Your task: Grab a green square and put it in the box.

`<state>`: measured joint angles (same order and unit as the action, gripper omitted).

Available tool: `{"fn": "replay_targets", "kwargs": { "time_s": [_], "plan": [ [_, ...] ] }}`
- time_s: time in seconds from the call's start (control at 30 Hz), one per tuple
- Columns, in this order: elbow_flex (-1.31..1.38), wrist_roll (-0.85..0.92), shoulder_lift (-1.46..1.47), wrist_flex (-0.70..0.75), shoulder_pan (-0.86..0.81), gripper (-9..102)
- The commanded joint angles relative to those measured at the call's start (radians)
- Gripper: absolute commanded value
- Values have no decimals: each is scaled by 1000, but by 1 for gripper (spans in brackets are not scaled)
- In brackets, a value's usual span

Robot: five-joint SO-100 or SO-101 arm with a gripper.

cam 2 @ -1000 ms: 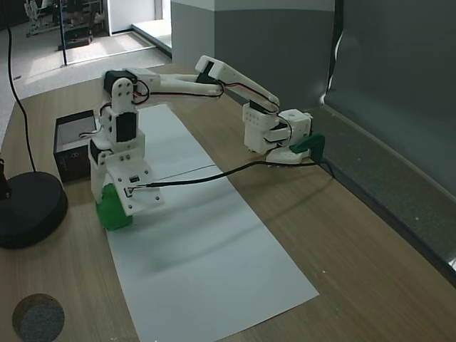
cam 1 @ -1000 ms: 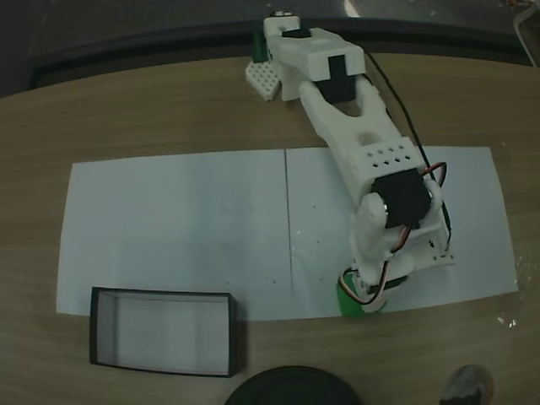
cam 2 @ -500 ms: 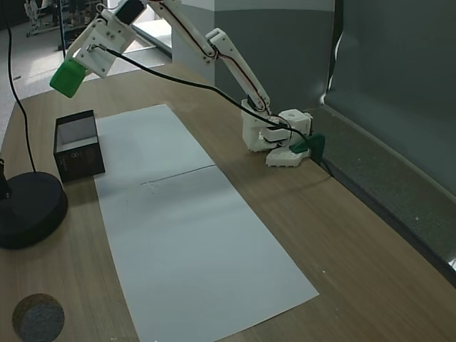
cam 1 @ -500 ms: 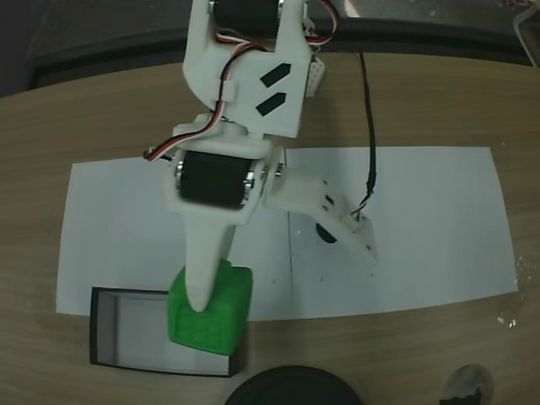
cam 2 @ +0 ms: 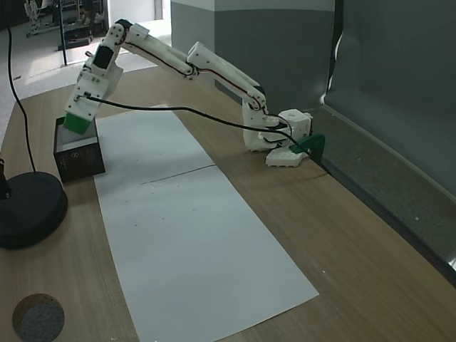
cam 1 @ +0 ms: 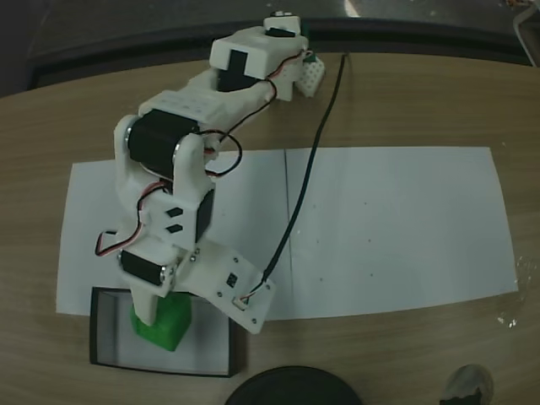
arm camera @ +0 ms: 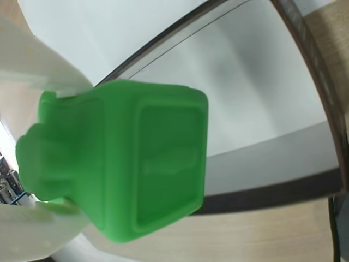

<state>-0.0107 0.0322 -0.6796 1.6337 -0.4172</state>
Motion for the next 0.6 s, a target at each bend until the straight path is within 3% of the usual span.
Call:
{"fn": "replay_targets", "kwargs": {
  "time_s": [0.0,0.17,0.33,0.4,0.53,0.57],
  "plan": [
    [55,18,0,-17,6,14],
    [60,21,40,-9,5,29],
    [64,14,6,2,6,30],
    [64,2,-46,31,18,26],
    [63,-23,-216,86,84,1],
    [52,-17,-264,91,114,-1]
  ]
}}
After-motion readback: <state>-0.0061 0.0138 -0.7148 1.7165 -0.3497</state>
